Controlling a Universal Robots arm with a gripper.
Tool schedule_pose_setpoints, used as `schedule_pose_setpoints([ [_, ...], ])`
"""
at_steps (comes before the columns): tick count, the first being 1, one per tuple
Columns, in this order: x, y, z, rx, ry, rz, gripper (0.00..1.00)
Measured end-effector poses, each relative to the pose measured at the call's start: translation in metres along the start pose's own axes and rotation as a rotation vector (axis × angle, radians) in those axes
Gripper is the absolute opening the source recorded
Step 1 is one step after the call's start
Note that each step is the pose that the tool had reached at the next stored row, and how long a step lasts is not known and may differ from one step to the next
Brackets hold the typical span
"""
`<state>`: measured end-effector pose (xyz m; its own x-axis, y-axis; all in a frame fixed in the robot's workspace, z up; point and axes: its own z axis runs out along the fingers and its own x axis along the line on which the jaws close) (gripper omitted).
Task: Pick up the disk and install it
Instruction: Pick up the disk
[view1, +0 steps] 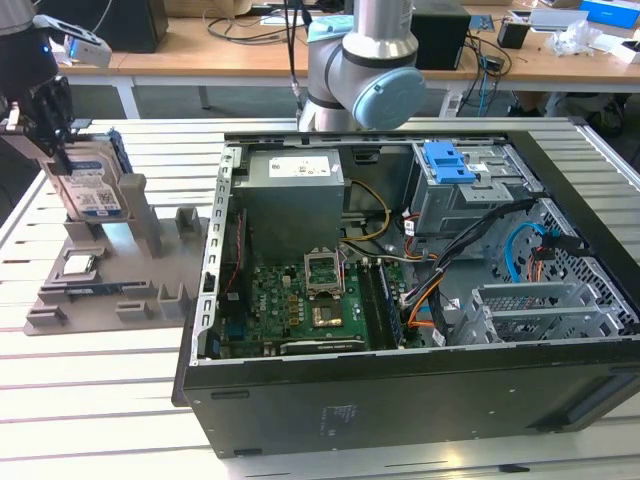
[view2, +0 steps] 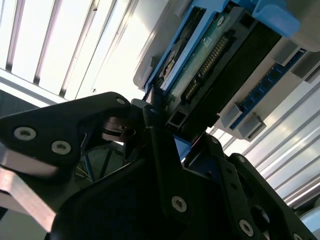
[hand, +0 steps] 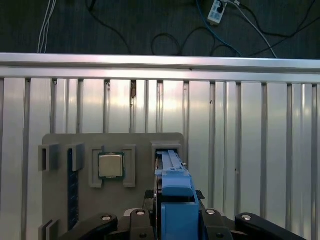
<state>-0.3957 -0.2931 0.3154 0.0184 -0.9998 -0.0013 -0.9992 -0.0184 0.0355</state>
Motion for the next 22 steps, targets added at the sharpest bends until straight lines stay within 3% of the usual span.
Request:
schedule_pose_setpoints([
  [15,-0.0004,0.001,-0.0281,0.0001,0.0,0.0,0.36],
  [22,-0.0007,0.0017,-0.05,0.0001,-0.0001,0.0,0.36],
])
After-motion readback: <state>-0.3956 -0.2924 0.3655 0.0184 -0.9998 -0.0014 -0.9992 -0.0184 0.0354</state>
